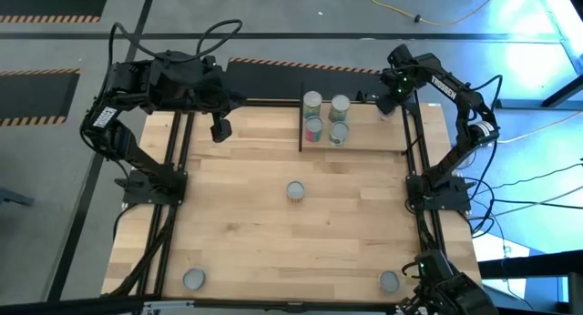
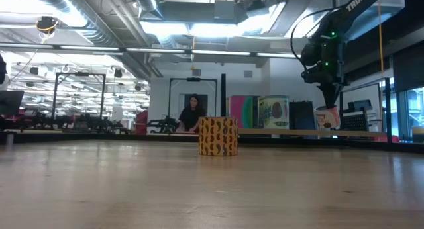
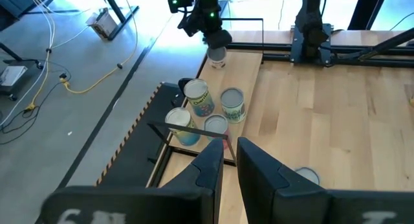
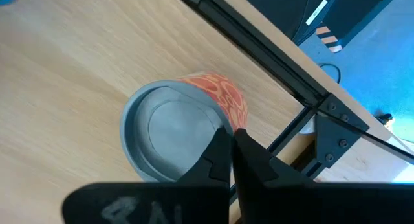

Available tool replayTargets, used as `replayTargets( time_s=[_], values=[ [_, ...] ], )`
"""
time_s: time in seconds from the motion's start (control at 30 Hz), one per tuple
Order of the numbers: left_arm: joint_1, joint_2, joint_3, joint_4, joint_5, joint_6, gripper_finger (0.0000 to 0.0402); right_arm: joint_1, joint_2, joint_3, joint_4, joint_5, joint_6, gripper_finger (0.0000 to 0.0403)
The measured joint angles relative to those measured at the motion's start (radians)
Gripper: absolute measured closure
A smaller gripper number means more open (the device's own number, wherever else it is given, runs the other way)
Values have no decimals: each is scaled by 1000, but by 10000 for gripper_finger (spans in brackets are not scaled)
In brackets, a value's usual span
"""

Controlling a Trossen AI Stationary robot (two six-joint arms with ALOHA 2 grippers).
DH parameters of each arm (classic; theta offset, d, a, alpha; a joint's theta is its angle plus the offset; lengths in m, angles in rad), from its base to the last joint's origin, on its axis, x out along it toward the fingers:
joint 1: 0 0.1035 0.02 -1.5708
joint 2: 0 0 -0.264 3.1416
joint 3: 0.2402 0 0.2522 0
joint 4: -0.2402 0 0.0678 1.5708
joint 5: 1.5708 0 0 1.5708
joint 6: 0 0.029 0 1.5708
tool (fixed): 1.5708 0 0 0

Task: Pick and place cans onto a shelf
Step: Put the canned saucy meatballs on the shelf

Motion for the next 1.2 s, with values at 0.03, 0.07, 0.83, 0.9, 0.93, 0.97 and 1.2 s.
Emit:
replayTargets(
  time_s=[0.03, 0.07, 0.83, 0.9, 0.93, 0.97, 1.2],
  values=[
    [0, 0, 0, 0, 0, 0, 364, 0, 5, 0, 0, -1, -3, 399],
    [0, 0, 0, 0, 0, 0, 364, 0, 8, 0, -1, -4, -3, 399],
    [0, 0, 0, 0, 0, 0, 364, -1, 16, 0, 2, -15, -1, 372],
    [0, 0, 0, 0, 0, 0, 364, -1, 16, 0, 2, -16, -1, 371],
    [0, 0, 0, 0, 0, 0, 364, -1, 16, 0, 2, -16, -1, 370],
    [0, 0, 0, 0, 0, 0, 364, -1, 16, 0, 2, -16, -1, 370],
    [0, 0, 0, 0, 0, 0, 364, -1, 16, 0, 13, -15, 22, 367]
  ],
)
